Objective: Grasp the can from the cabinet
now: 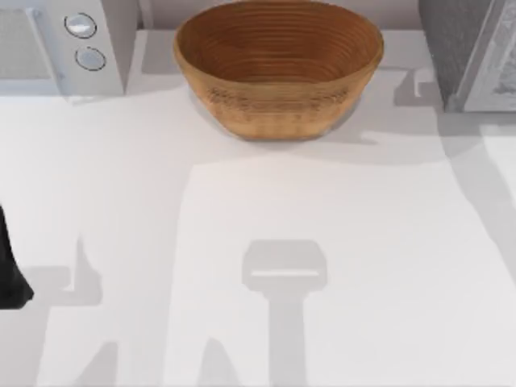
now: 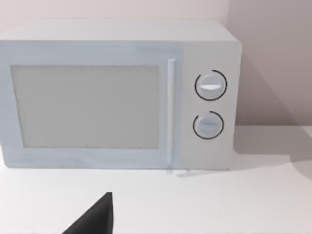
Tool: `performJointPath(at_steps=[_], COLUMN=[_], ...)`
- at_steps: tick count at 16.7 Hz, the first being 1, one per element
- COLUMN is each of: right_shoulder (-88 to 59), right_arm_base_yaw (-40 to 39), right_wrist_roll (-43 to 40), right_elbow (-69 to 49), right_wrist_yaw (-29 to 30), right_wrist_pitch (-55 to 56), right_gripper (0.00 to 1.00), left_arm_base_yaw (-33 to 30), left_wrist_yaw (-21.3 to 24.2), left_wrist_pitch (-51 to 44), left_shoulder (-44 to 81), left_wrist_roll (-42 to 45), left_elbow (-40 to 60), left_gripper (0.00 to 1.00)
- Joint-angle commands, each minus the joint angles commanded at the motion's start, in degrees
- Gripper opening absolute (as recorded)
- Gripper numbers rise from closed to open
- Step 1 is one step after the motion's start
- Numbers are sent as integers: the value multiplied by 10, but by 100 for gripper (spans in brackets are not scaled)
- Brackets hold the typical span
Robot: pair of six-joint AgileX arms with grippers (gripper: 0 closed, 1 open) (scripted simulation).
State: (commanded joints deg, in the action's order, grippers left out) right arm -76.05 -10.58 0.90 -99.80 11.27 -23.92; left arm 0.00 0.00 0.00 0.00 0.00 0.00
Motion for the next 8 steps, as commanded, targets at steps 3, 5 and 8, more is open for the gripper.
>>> performJointPath(at_steps=[3, 5, 8], right_shoulder=[2, -8, -62], right_arm_base_yaw=[2, -7, -56], right_wrist_roll=[0, 0, 0], right_elbow=[2, -2, -17], right_wrist_yaw=[-1, 9, 64], right_wrist_pitch=[1, 9, 48], right_gripper=[100, 100, 100], left_arm_base_yaw=[0, 0, 0], left_wrist_yaw=[0, 0, 0], left_wrist_pitch=[0, 0, 0], left_shoulder=[0, 0, 0], left_wrist_roll=[0, 0, 0], left_elbow=[0, 0, 0], left_gripper=[100, 100, 100])
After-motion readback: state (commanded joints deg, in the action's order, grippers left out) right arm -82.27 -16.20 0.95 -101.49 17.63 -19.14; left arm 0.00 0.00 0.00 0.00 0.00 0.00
